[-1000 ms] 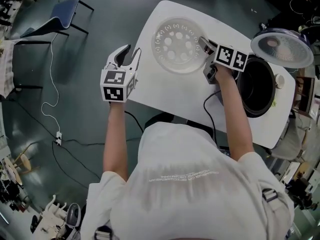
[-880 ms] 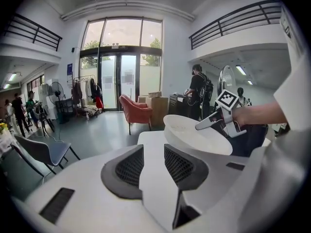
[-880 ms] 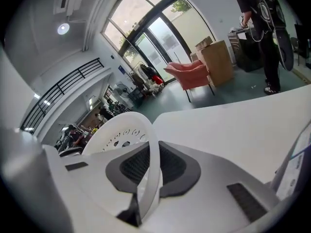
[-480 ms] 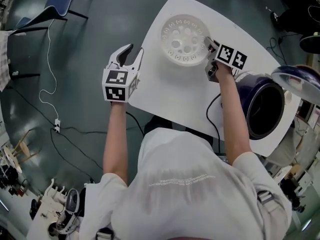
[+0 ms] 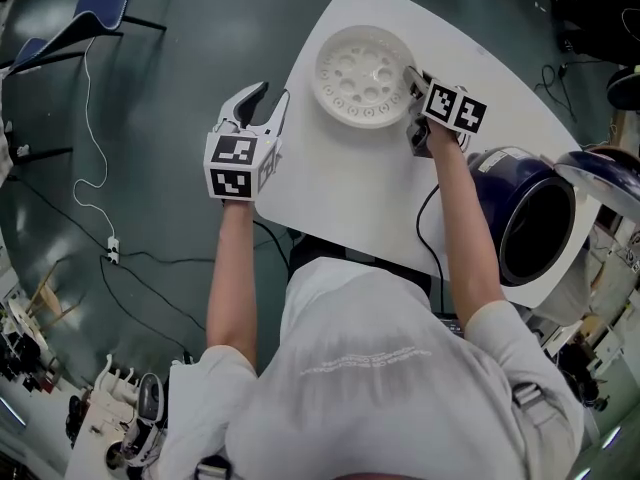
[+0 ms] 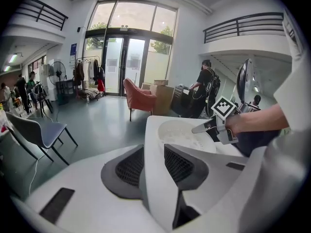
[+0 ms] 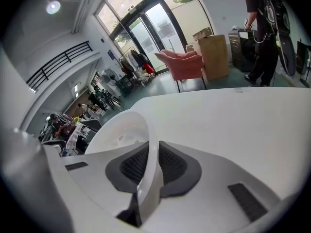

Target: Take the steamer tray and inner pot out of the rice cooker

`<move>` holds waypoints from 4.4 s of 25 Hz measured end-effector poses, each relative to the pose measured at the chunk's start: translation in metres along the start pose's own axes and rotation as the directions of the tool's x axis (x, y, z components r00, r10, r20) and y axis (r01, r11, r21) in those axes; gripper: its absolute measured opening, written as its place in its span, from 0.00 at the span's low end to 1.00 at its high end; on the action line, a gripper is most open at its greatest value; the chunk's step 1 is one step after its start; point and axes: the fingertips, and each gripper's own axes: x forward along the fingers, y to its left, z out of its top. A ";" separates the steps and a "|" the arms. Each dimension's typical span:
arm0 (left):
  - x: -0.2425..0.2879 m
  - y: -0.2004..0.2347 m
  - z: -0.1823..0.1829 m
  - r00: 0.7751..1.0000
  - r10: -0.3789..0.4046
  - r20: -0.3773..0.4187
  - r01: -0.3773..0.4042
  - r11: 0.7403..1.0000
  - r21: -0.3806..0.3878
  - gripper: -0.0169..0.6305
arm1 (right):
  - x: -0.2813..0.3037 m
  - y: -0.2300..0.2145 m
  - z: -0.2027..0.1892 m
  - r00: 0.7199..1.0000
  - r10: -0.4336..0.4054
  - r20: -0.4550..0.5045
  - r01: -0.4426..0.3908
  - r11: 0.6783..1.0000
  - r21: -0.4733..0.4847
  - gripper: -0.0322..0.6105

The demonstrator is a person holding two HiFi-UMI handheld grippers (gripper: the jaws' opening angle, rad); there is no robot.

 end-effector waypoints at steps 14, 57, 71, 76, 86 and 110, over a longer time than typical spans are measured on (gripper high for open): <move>-0.012 -0.004 0.010 1.000 -0.011 0.027 0.010 1.000 0.009 0.25 | -0.016 0.005 0.002 1.000 -0.021 -0.005 0.021 0.999 -0.038 0.27; -0.098 -0.331 0.187 0.873 -0.373 0.316 0.231 0.884 0.407 0.25 | -0.478 -0.037 0.060 0.852 0.023 0.524 0.184 0.922 -0.340 0.49; -0.086 -0.451 0.228 0.787 -0.540 0.300 0.336 0.781 0.526 0.25 | -0.598 -0.133 0.040 0.746 -0.155 0.647 0.350 0.919 -0.183 0.50; -0.082 -0.478 0.236 0.769 -0.571 0.287 0.352 0.754 0.555 0.25 | -0.614 -0.152 0.030 0.734 -0.180 0.655 0.365 0.918 -0.156 0.50; -0.036 -0.486 0.184 0.841 -0.519 0.151 0.372 0.759 0.534 0.25 | -0.577 -0.179 0.004 0.812 -0.185 0.553 0.311 0.940 -0.141 0.50; 0.016 -0.466 0.069 0.949 -0.306 -0.072 0.313 0.891 0.330 0.25 | -0.462 -0.214 -0.063 0.946 -0.083 0.312 0.136 0.979 -0.151 0.45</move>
